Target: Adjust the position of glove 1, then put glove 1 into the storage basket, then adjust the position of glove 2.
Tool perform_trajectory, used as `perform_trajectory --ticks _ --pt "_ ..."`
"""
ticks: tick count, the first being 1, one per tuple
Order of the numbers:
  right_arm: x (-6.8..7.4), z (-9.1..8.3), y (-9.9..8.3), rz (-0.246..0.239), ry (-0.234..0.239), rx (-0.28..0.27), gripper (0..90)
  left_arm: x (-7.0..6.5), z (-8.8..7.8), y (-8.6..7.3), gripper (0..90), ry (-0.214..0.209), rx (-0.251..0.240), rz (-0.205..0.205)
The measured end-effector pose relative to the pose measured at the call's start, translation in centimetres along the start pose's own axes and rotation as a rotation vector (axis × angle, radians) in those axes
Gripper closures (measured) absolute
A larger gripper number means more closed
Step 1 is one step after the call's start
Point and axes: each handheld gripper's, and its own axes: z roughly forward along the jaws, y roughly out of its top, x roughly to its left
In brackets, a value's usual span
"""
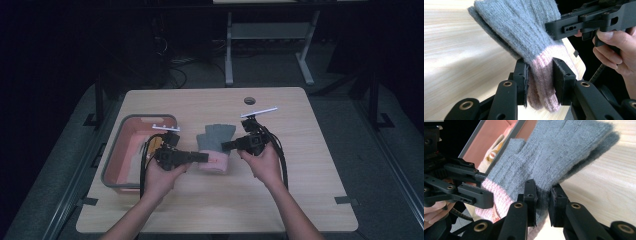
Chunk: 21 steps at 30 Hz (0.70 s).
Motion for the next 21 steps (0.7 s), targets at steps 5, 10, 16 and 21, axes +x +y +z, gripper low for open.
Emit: perform_trajectory --ticks 5,10,16,21 --pt "0.9 0.6 0.6 -0.016 0.006 0.004 78.5 0.3 -1.2 0.0 67.2 0.008 -0.012 -0.007" --pt "1.9 1.3 1.4 -0.035 0.007 0.02 78.5 0.7 -2.3 0.0 67.2 0.016 -0.023 -0.016" --pt "2.5 2.0 2.0 -0.052 0.014 0.022 78.4 1.1 -3.2 0.0 67.3 0.018 -0.034 -0.029" --pt "3.0 2.5 2.5 -0.058 0.031 0.03 78.3 1.3 -4.2 -0.1 67.3 0.023 -0.045 -0.026"
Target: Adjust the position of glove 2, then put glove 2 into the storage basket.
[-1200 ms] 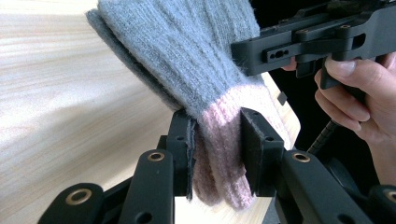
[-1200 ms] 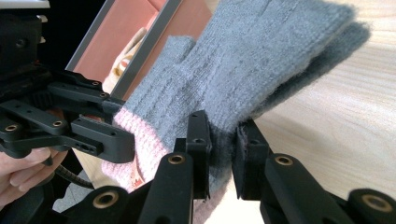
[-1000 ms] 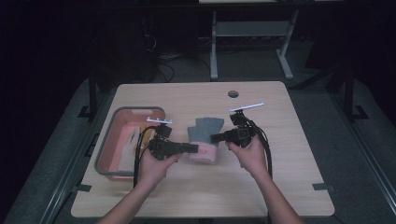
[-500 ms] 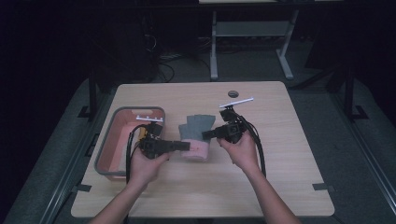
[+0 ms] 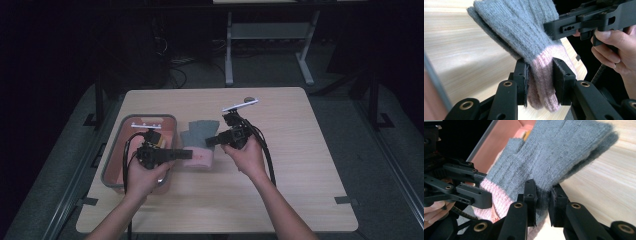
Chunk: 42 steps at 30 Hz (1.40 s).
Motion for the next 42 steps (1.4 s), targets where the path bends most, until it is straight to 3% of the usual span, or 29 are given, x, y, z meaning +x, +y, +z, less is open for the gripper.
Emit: perform_trajectory --ticks 12,27,42 --pt "1.9 1.1 1.3 -0.016 0.03 -0.011 78.4 0.4 -2.6 0.5 67.5 0.028 -0.011 0.01" --pt "3.2 2.5 2.8 -0.029 0.079 -0.007 78.4 1.4 -5.1 1.1 67.8 0.045 -0.018 0.023" --pt "4.4 4.2 4.9 -0.045 0.112 -0.002 78.4 2.5 -7.3 1.8 68.1 0.074 -0.033 0.006"
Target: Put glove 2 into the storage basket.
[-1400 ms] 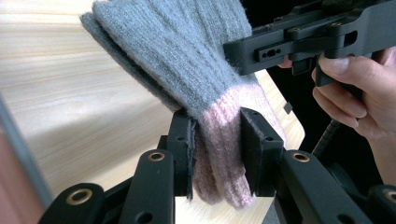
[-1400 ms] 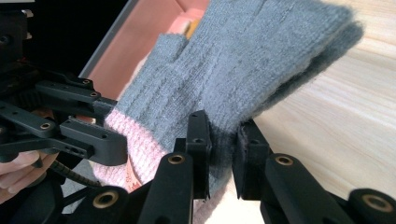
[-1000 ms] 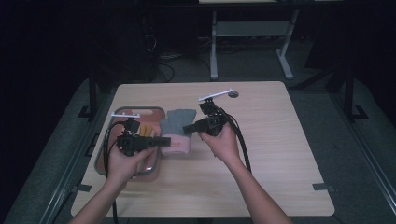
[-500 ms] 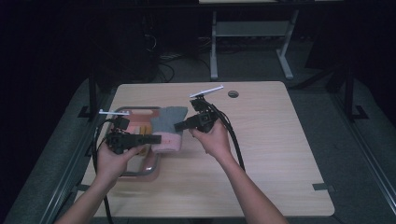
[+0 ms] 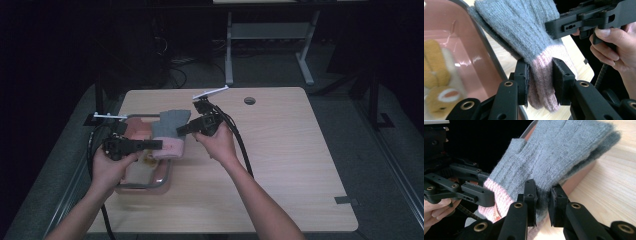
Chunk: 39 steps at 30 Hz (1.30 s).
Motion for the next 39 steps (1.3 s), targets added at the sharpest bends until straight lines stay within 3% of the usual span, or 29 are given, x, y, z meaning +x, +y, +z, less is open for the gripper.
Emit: perform_trajectory --ticks 10,23,39 --pt "0.8 1.6 1.0 -0.013 0.031 0.0 78.3 1.2 -1.8 0.2 68.2 0.013 -0.001 -0.012" --pt "1.6 5.0 1.7 -0.024 0.078 0.025 78.2 3.4 -3.9 -0.4 68.3 0.053 0.022 -0.041" --pt "1.3 8.1 1.9 -0.028 0.1 0.061 77.6 5.3 -4.4 -1.1 68.6 0.104 0.059 -0.073"
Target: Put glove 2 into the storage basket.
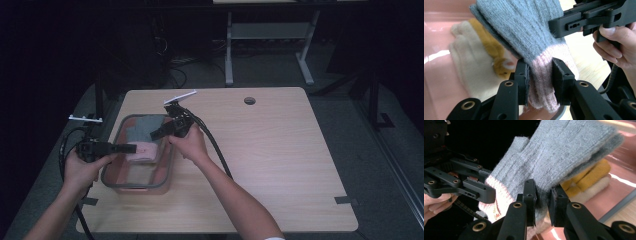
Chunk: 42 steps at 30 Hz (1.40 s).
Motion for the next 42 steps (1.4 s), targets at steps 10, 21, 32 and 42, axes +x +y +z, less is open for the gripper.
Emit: perform_trajectory --ticks 10,21,32,42 --pt "-0.6 1.9 0.1 -0.001 0.001 0.059 77.3 1.2 0.4 -0.8 68.6 0.019 0.013 -0.04" --pt "-0.9 3.1 0.0 -0.005 -0.033 0.096 76.4 2.3 0.9 -1.5 68.7 0.025 0.027 -0.057" --pt "-0.7 3.1 0.1 -0.014 -0.071 0.118 75.0 2.7 1.5 -2.1 69.0 0.057 0.055 -0.069" --pt "-0.8 1.3 0.3 -0.022 -0.11 0.089 75.6 3.3 3.0 -3.0 67.4 0.13 0.126 -0.057"
